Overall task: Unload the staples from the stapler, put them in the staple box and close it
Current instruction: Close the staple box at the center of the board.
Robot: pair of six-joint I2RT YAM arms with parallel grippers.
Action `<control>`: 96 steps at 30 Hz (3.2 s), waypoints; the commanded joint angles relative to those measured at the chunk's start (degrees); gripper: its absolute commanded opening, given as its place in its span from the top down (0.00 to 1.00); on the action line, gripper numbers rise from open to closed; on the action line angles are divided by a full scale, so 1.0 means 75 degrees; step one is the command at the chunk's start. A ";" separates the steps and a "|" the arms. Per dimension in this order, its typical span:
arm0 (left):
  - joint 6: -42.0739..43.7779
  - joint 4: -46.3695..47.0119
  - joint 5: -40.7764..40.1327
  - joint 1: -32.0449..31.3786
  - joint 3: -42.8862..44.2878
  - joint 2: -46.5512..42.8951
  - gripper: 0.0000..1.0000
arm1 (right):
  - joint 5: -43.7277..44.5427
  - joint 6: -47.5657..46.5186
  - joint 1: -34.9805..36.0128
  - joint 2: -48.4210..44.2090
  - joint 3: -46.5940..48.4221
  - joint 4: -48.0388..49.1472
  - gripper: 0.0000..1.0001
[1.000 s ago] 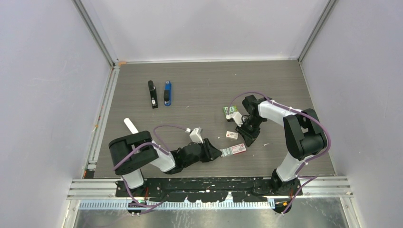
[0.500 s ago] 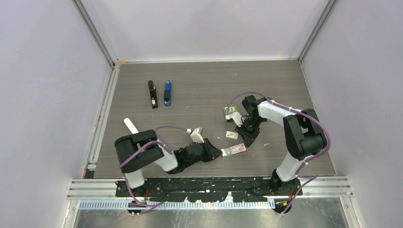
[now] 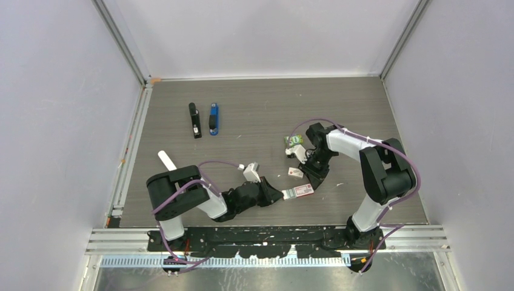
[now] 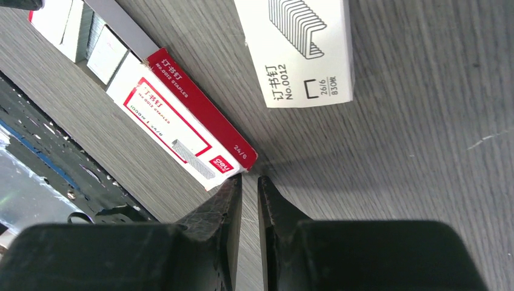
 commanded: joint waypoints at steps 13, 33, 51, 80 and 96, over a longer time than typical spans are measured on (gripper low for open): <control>0.0180 -0.0694 0.0104 0.0008 0.0145 0.0103 0.89 | -0.0483 -0.0028 0.0196 0.0123 0.0264 -0.0203 0.79; 0.0215 -0.0695 0.0266 0.0008 0.0303 0.0151 0.91 | -0.0113 0.0310 0.0918 0.0397 0.0276 0.0054 0.79; 0.0134 -0.0605 0.0191 0.0011 0.0148 0.0066 0.91 | -0.1059 -0.1242 -0.0293 -0.0638 0.0017 -0.0724 0.75; 0.0069 -0.0190 0.0437 0.0012 0.0269 0.0397 0.91 | -0.0118 -0.3999 0.1191 -0.1653 -0.1859 0.1158 0.80; 0.0092 -0.0192 0.0565 0.0007 0.0392 0.0405 0.91 | 0.0022 -0.3843 0.1678 -0.1614 -0.1925 0.1590 0.81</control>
